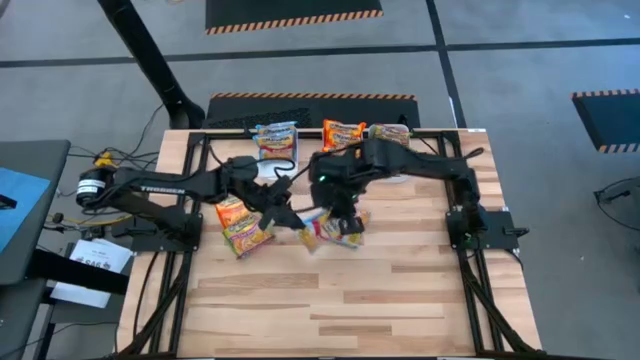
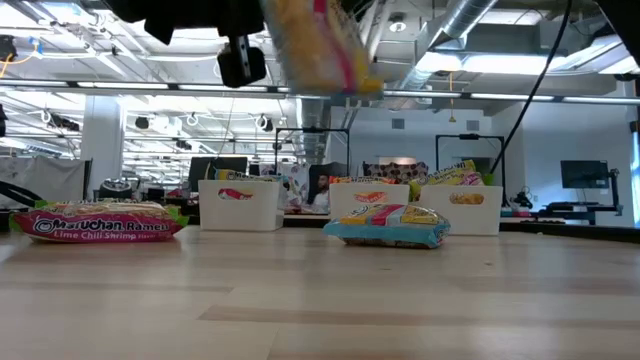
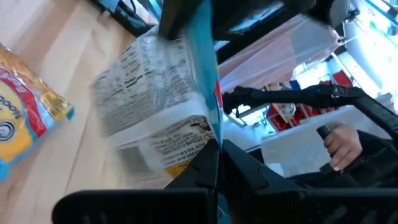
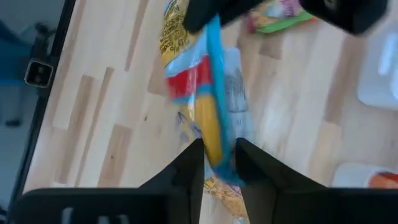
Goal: Sort Maruchan noodles
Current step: Put the blue noodle pack into the left white bin
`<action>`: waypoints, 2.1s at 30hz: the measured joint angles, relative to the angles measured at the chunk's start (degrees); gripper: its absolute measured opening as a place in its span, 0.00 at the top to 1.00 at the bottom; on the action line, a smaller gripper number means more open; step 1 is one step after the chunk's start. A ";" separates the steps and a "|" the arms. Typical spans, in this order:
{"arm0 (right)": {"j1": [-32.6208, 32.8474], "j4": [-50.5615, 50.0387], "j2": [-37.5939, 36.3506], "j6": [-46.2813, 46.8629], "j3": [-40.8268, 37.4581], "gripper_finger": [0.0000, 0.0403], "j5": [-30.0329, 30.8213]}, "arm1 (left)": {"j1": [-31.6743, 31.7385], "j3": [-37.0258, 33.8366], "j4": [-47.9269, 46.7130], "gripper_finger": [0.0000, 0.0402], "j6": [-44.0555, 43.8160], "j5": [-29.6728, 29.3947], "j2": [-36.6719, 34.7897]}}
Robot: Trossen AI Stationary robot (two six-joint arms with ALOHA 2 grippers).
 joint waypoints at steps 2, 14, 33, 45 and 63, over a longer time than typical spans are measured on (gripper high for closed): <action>-0.72 0.01 -1.53 1.05 0.28 0.70 0.34 | 0.85 0.02 -1.07 1.00 0.58 0.54 -0.79; -7.56 2.41 -10.11 2.03 0.43 0.68 2.54 | 6.76 -0.04 -5.10 1.00 4.66 1.07 -0.97; -18.94 1.68 -13.02 -0.96 0.41 0.68 2.23 | 28.30 -0.04 -4.60 1.00 9.11 7.10 -0.99; -22.02 1.71 -13.00 -2.50 0.41 0.68 2.16 | 41.82 -0.04 4.18 1.00 12.81 6.36 -1.01; -21.95 1.73 -12.97 -2.48 0.41 0.68 2.14 | 45.57 -0.04 4.46 1.00 17.12 -9.91 -0.92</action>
